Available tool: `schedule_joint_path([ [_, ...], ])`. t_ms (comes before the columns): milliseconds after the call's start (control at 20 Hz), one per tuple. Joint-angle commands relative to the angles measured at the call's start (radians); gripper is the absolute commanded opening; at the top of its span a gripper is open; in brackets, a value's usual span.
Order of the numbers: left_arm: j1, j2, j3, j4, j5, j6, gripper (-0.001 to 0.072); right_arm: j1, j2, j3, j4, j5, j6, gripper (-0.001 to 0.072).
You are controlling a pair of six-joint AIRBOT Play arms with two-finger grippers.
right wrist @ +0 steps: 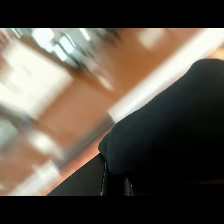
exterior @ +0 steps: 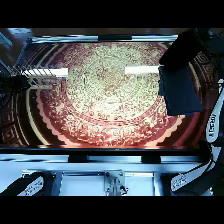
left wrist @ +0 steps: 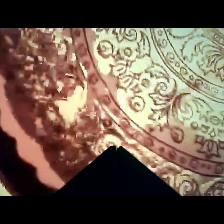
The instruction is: Fold the shirts.
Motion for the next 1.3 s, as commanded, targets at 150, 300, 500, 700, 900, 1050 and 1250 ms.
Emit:
schedule_joint_path([
  [150, 0.000, 0.001, 0.000, 0.000, 0.003, 0.019, 0.0029, -0.021, 0.154, 0.001, -0.462, -0.642, 0.088, 0.0061],
  [300, -0.004, 0.001, 0.000, 0.000, 0.023, 0.035, 0.0029, -0.020, 0.170, -0.005, -0.521, -0.871, 0.109, 0.0061],
  [500, -0.019, 0.001, 0.000, -0.010, 0.008, 0.057, 0.0029, -0.020, 0.171, -0.111, -0.533, -0.990, 0.170, 0.0061],
  [700, -0.034, 0.001, 0.000, -0.027, 0.009, 0.071, 0.0029, -0.020, 0.171, -0.241, -0.535, -1.046, 0.209, 0.0061],
  [900, -0.034, 0.001, 0.000, -0.032, 0.009, 0.071, 0.0029, -0.019, 0.171, -0.312, -0.552, -1.045, 0.245, 0.0061],
  [1050, -0.034, 0.001, 0.000, -0.033, 0.010, 0.071, 0.0029, -0.020, 0.171, -0.343, -0.555, -1.030, 0.245, 0.0061],
  [1250, -0.034, 0.001, 0.000, -0.034, 0.018, 0.071, 0.0029, -0.020, 0.171, -0.337, -0.543, -1.040, 0.169, 0.0559],
])
